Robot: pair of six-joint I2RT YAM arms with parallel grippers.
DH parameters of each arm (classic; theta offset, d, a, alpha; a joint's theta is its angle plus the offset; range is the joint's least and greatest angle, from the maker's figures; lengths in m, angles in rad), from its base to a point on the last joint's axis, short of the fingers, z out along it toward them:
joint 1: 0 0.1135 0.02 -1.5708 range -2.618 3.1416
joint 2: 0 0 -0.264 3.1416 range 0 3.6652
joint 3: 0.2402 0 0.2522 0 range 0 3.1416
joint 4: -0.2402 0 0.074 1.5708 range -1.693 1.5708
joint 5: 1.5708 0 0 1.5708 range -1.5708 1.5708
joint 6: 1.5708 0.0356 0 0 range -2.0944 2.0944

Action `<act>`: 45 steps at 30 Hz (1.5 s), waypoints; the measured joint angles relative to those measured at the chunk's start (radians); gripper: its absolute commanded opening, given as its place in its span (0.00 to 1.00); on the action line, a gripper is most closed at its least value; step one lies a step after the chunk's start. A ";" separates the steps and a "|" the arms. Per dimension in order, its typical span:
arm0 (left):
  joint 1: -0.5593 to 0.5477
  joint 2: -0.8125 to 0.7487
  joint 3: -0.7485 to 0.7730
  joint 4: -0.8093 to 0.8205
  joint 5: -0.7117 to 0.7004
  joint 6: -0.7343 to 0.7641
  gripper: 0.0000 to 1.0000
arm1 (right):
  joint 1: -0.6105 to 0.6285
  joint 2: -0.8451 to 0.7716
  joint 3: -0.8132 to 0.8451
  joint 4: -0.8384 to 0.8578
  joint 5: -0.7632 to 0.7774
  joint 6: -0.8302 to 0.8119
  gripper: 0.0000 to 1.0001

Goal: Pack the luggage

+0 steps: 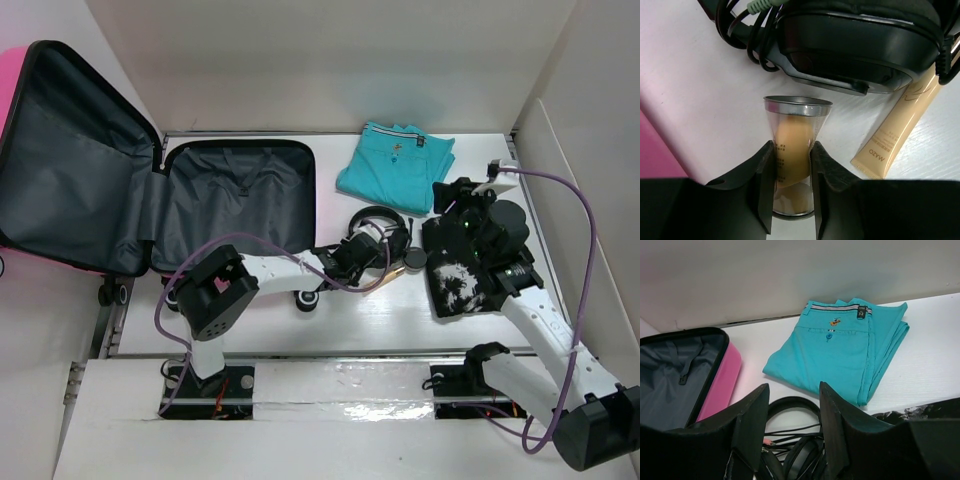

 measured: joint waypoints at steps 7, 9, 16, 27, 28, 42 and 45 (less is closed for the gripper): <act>0.000 -0.095 0.000 -0.028 -0.020 -0.006 0.17 | 0.000 0.005 0.000 0.000 -0.002 0.000 0.51; 0.001 -0.193 0.000 -0.027 -0.042 -0.011 0.17 | 0.000 0.009 0.000 0.000 -0.006 0.000 0.51; 0.105 -0.604 -0.034 -0.003 -0.283 -0.107 0.83 | 0.000 0.012 0.000 0.000 -0.027 0.000 0.51; 0.245 -0.793 -0.195 0.114 -0.323 -0.179 0.98 | 0.000 0.023 0.000 0.000 -0.045 0.000 0.50; 0.238 -0.764 -0.189 0.124 -0.288 -0.173 0.91 | 0.000 0.023 0.000 0.000 -0.045 0.000 0.49; -0.146 -0.164 -0.138 0.252 0.102 0.042 0.65 | 0.000 0.021 0.000 0.000 -0.023 0.014 0.26; -0.145 -0.077 -0.069 0.251 0.140 0.071 0.65 | 0.000 0.021 0.000 0.000 -0.023 0.014 0.28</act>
